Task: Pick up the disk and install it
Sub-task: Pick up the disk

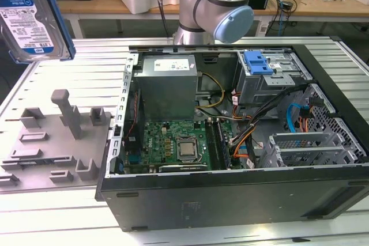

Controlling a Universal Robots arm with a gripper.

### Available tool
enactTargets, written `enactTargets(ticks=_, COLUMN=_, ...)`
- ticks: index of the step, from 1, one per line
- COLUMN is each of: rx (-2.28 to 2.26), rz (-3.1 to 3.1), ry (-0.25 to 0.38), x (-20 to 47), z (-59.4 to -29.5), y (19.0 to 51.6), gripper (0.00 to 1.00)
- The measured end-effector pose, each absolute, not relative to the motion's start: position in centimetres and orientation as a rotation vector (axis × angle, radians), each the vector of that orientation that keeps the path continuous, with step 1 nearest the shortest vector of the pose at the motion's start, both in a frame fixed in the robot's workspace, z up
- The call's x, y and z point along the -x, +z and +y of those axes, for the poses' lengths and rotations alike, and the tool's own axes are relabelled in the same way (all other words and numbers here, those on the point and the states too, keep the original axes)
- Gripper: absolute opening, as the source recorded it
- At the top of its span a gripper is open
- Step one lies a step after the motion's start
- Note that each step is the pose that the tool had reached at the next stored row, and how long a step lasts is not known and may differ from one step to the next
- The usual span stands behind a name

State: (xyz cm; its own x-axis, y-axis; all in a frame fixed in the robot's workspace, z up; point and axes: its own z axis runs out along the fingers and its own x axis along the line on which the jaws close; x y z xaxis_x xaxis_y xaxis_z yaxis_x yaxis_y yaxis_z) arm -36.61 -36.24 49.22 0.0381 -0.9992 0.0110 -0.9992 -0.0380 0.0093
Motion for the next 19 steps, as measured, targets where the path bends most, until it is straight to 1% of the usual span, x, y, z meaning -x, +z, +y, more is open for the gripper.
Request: enactTargets(ticks=19, rx=-2.249, rz=-2.165, ry=-0.037, x=30.9, z=-37.2, y=49.4, gripper=0.37)
